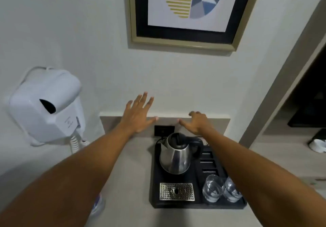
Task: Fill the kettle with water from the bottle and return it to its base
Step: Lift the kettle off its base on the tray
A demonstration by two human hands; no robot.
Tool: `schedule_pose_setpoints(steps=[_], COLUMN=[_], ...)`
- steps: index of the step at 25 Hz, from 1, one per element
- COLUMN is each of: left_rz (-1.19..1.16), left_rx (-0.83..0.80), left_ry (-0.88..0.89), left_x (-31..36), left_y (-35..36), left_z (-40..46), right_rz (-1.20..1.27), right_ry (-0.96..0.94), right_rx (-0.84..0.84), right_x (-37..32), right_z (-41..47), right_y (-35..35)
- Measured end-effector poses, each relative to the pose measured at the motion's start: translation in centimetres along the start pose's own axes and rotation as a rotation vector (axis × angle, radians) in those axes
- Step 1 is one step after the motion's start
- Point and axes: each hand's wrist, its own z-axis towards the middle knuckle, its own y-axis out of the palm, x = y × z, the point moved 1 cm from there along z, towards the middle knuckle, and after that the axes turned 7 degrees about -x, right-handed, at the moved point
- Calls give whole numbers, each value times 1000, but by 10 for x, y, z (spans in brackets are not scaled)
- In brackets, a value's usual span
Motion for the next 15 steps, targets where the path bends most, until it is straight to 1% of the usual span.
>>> schedule_pose_setpoints(steps=[2,4,6,9,13,15], left_rz=[-23,-7,-17,-40,-53,-59], left_rx=[-77,-125,-141,-162,-173,-162], left_ry=[-13,-52,-76,-97,-97,-96], left_x=[2,-1,-7,-10,-7,-6], left_y=[26,59,78,88,88,84], left_z=[-16,-39,-54,-68,-75,-74], right_rz=[17,4,-3,38,152,163], right_ry=[33,90,103,106,99,89], right_rx=[-160,-250,-247,-180,-222,-239], right_x=[5,15,17,21,26,26], right_z=[1,-3,-3,1,4,9], right_y=[23,50,64,71,71,73])
